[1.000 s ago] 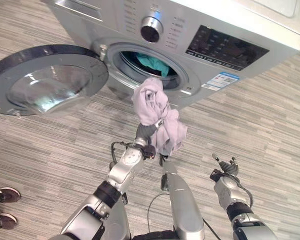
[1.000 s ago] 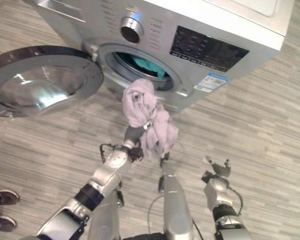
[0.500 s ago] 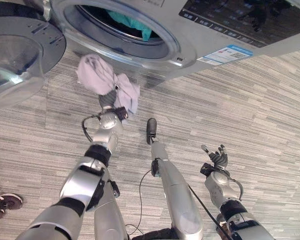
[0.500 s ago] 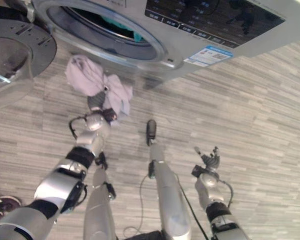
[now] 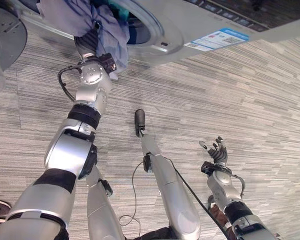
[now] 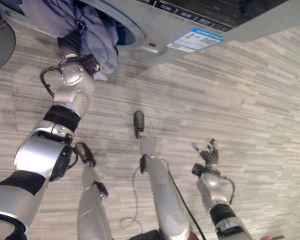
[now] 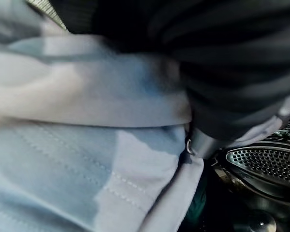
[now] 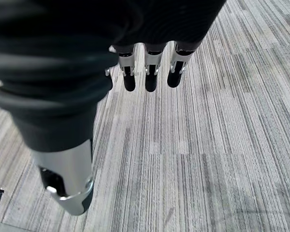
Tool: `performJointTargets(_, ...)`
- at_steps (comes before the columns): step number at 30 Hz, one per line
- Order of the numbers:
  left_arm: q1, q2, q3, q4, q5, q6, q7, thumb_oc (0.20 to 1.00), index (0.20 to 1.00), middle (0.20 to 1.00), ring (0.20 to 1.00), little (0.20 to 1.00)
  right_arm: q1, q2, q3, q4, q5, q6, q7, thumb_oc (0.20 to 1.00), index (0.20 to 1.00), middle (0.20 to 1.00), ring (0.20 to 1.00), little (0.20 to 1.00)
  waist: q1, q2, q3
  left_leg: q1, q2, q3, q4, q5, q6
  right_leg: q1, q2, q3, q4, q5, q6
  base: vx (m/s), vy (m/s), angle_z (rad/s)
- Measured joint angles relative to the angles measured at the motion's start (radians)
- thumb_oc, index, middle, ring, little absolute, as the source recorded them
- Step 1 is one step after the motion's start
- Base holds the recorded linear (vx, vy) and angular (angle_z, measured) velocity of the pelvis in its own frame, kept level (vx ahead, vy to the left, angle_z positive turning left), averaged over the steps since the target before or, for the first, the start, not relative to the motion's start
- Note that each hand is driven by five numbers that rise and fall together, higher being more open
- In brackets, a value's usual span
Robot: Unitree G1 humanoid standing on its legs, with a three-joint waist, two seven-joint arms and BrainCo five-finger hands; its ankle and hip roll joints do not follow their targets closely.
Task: Grab the laundry basket,head to the washer,open it,put in the laundry and shut it.
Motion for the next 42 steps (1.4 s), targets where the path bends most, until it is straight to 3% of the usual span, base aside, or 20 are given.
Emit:
performJointTargets(4,-0.347,0.062,-0.191,0.154,-0.039,0.055,-0.018,0.200,0.200,0.200,0.200,0.200,0.005,-0.062,-0.048,-0.076,0.000,0.003,0.009,1.000,1.000,1.000,1.000,1.000,-0.039,-0.007,-0.005,0.006,0.007,0.011,0.000,0.003,-0.005,-0.010,0.006,0.007,0.015,0.000,0.000,0.07,-0.060,-0.08)
performJointTargets(5,-0.356,0.115,-0.288,0.201,-0.021,0.063,-0.052,0.200,0.200,0.200,0.200,0.200,0.006,-0.082,-0.066,-0.099,-0.001,0.002,0.009,1.000,1.000,1.000,1.000,1.000,-0.045,-0.007,-0.005,0.014,0.008,0.019,0.000,0.003,-0.005,-0.009,0.007,0.010,0.021,0.000,0.000,0.06,-0.044,-0.13)
performJointTargets(6,-0.365,0.148,-0.308,0.202,-0.027,0.077,-0.049,0.200,0.200,0.200,0.200,0.200,0.013,-0.110,-0.077,-0.128,0.000,0.001,0.009,1.000,1.000,1.000,1.000,1.000,-0.047,-0.007,-0.005,0.018,0.008,0.029,0.000,0.001,-0.008,-0.010,0.009,0.018,0.022,0.000,0.000,0.06,-0.057,-0.16)
performJointTargets(7,-0.385,0.187,-0.382,0.203,-0.011,0.098,-0.044,0.457,0.457,0.457,0.457,0.457,0.024,-0.137,-0.113,-0.169,-0.001,0.001,0.013,1.000,1.000,1.000,1.000,1.000,-0.049,-0.008,-0.005,0.021,0.008,0.036,0.000,0.001,-0.008,-0.011,0.010,0.026,0.022,0.001,-0.001,0.04,-0.034,-0.14)
performJointTargets(8,-0.386,0.206,-0.426,0.203,0.002,0.108,-0.052,1.000,1.000,1.000,1.000,1.000,0.043,-0.153,-0.155,-0.212,-0.001,0.001,0.015,1.000,1.000,1.000,1.000,1.000,-0.046,-0.007,-0.005,0.026,0.009,0.040,0.000,0.002,-0.008,-0.011,0.011,0.028,0.025,0.003,-0.004,0.03,-0.018,-0.10)
performJointTargets(11,-0.413,0.194,-0.435,0.203,0.005,0.128,-0.079,1.000,1.000,1.000,1.000,1.000,0.091,-0.185,-0.209,-0.249,-0.007,-0.011,0.028,1.000,1.000,1.000,1.000,1.000,-0.036,-0.007,-0.010,0.002,0.011,0.036,0.000,0.003,-0.009,-0.035,0.012,0.028,0.030,0.002,-0.005,0.04,-0.009,0.01)
performJointTargets(12,-0.431,0.205,-0.527,0.203,0.028,0.150,-0.126,1.000,1.000,1.000,1.000,1.000,0.107,-0.186,-0.248,-0.246,-0.009,-0.005,0.038,1.000,1.000,1.000,1.000,1.000,-0.018,-0.005,-0.009,0.007,0.010,0.041,0.000,0.007,-0.014,-0.034,0.012,0.031,0.030,0.003,-0.007,0.01,-0.026,-0.04)
performJointTargets(13,-0.425,0.214,-0.695,0.238,0.103,0.202,-0.223,1.000,1.000,1.000,1.000,1.000,0.203,-0.186,-0.308,-0.250,-0.013,0.003,0.056,1.000,1.000,1.000,1.000,1.000,0.000,0.021,-0.022,0.017,0.011,0.054,0.000,0.005,-0.013,-0.031,0.014,0.035,0.040,-0.004,-0.019,0.00,-0.025,-0.10)
performJointTargets(14,-0.431,0.217,-0.700,0.211,0.124,0.205,-0.233,1.000,1.000,1.000,1.000,1.000,0.223,-0.185,-0.311,-0.242,-0.014,0.011,0.055,1.000,1.000,1.000,1.000,1.000,0.010,0.024,-0.020,0.024,0.011,0.055,0.000,0.008,-0.016,-0.029,0.012,0.035,0.042,0.002,-0.029,-0.03,-0.017,-0.12)
performJointTargets(15,-0.388,0.220,-0.881,0.186,0.507,0.276,-0.212,1.000,1.000,1.000,1.000,1.000,0.224,-0.181,-0.273,-0.156,-0.021,0.004,0.076,1.000,1.000,1.000,1.000,1.000,0.036,0.031,-0.029,0.052,0.011,0.060,0.000,0.010,-0.016,-0.004,0.012,0.034,0.048,-0.002,-0.037,0.00,0.000,0.00)
performJointTargets(17,-0.352,0.209,-0.898,0.049,0.899,0.308,-0.186,1.000,1.000,1.000,1.000,1.000,0.249,-0.182,-0.201,-0.115,-0.028,0.000,0.088,1.000,1.000,1.000,1.000,1.000,0.054,0.094,-0.148,-0.079,0.007,0.044,0.000,0.015,-0.023,-0.125,-0.004,0.025,0.075,-0.011,-0.037,-0.06,0.036,0.28)
performJointTargets(19,-0.328,0.261,-0.962,-0.121,1.251,0.330,-0.184,1.000,1.000,1.000,1.000,1.000,0.197,-0.176,-0.099,-0.109,-0.028,-0.023,0.119,1.000,1.000,1.000,1.000,1.000,0.070,0.094,-0.149,-0.082,0.007,0.036,0.000,0.015,-0.023,-0.123,-0.005,0.020,0.076,-0.011,-0.037,-0.08,0.069,0.17)
performJointTargets(21,-0.330,0.273,-0.973,-0.153,1.443,0.333,-0.201,1.000,1.000,1.000,1.000,1.000,0.182,-0.173,-0.099,-0.126,-0.027,-0.044,0.128,1.000,1.000,1.000,1.000,1.000,0.073,0.094,-0.149,-0.078,0.005,0.032,0.000,0.015,-0.022,-0.115,-0.009,0.020,0.076,-0.012,-0.037,-0.07,0.076,0.05)
performJointTargets(25,-0.264,0.269,-0.853,-0.185,1.476,0.336,-0.235,1.000,1.000,1.000,1.000,1.000,0.185,-0.170,-0.106,-0.121,-0.026,-0.038,0.133,1.000,1.000,1.000,1.000,1.000,0.070,0.092,-0.148,-0.058,0.005,0.033,0.000,0.012,-0.019,-0.103,-0.012,0.020,0.088,-0.014,-0.033,-0.06,0.076,-0.02)
performJointTargets(27,-0.127,0.304,-0.719,-0.329,1.475,0.336,-0.244,1.000,1.000,1.000,1.000,1.000,0.185,-0.159,-0.100,-0.106,-0.031,-0.030,0.138,1.000,1.000,1.000,1.000,1.000,0.067,0.084,-0.138,-0.006,0.000,0.040,0.000,0.011,-0.018,-0.057,-0.014,0.019,0.089,-0.015,-0.032,-0.16,0.125,-0.03)
performJointTargets(32,0.164,0.331,-0.537,-0.541,1.453,0.322,-0.271,1.000,1.000,1.000,1.000,1.000,0.187,-0.123,-0.097,-0.032,-0.061,0.002,0.137,1.000,1.000,1.000,1.000,1.000,0.086,0.084,-0.135,0.093,-0.022,0.042,-0.001,0.006,-0.009,0.038,-0.037,0.027,0.097,-0.032,-0.010,-0.06,0.112,0.03)
performJointTargets(34,0.379,0.344,-0.396,-0.706,1.387,0.282,-0.270,1.000,1.000,1.000,1.000,1.000,0.182,-0.092,-0.108,0.031,-0.081,0.029,0.136,1.000,1.000,1.000,1.000,1.000,0.108,0.091,-0.130,0.150,-0.027,0.043,-0.001,0.003,-0.004,0.095,-0.041,0.031,0.098,-0.040,-0.002,-0.06,0.169,-0.01)
performJointTargets(36,0.676,0.297,-0.213,-0.921,1.296,0.227,-0.261,1.000,1.000,1.000,1.000,1.000,0.199,-0.062,-0.131,0.096,-0.099,0.070,0.133,1.000,1.000,1.000,1.000,1.000,0.131,0.095,-0.128,0.250,-0.030,0.050,-0.001,-0.012,0.009,0.190,-0.043,0.034,0.103,-0.061,0.004,-0.06,0.165,0.10)
performJointTargets(38,0.866,0.252,-0.201,-1.034,1.181,0.169,-0.252,1.000,1.000,1.000,1.000,1.000,0.229,-0.050,-0.148,0.185,-0.122,0.096,0.136,1.000,1.000,1.000,1.000,1.000,0.185,0.107,-0.129,0.343,-0.052,0.031,0.015,-0.029,0.031,0.293,-0.076,0.028,0.137,-0.126,0.022,-0.04,0.231,0.40)
performJointTargets(42,1.074,0.205,-0.126,-1.067,1.046,0.144,-0.255,1.000,1.000,1.000,1.000,1.000,0.189,-0.012,-0.164,0.282,-0.139,0.134,0.138,1.000,1.000,1.000,1.000,1.000,0.207,0.105,-0.130,0.422,-0.100,0.033,0.054,-0.055,0.047,0.400,-0.124,0.038,0.117,-0.115,0.049,-0.01,0.205,0.11)
